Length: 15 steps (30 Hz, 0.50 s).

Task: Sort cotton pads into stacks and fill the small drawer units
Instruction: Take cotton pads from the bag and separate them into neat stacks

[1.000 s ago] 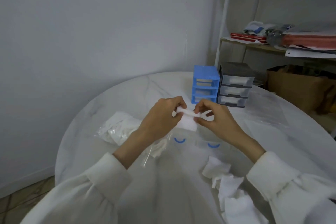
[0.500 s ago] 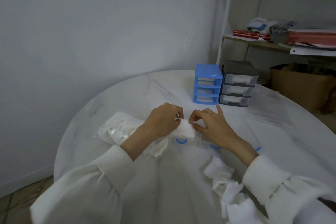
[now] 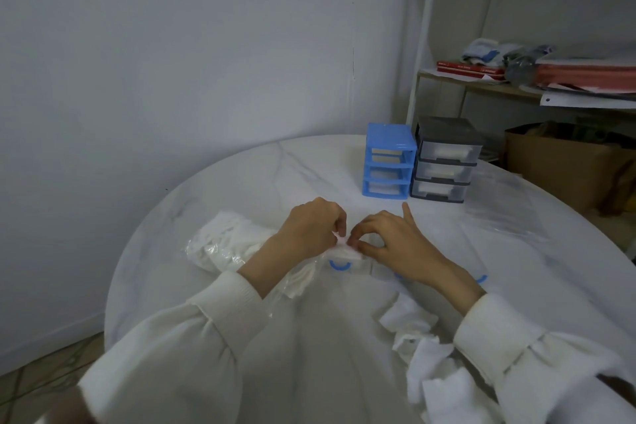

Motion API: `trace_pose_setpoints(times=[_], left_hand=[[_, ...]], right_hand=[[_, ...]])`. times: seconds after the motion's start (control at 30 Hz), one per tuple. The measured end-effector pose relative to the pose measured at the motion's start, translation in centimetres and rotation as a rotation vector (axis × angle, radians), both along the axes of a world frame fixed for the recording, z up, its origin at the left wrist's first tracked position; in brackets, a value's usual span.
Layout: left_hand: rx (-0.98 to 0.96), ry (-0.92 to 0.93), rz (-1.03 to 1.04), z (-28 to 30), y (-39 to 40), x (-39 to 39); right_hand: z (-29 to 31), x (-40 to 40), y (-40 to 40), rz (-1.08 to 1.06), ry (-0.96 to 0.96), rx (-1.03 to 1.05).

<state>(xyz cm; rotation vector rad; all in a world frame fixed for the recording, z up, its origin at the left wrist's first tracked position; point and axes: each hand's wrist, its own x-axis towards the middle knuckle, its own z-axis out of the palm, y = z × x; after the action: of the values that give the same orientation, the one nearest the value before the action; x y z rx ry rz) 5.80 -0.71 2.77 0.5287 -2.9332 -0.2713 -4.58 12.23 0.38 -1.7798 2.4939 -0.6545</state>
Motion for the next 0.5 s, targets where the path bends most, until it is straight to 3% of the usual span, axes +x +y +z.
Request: trace_pose_setpoints(times=[0.3,0.5], left_hand=[[0.029,0.191,-0.06,1.1,2.0,1.5],[0.191,0.261,-0.22,0.3,5.7,2.6]], right_hand=[[1.7,0.1,3.8,0.083,-0.17,-0.102],[2.3,1.3,7.9,0.114,-0.268,-0.04]])
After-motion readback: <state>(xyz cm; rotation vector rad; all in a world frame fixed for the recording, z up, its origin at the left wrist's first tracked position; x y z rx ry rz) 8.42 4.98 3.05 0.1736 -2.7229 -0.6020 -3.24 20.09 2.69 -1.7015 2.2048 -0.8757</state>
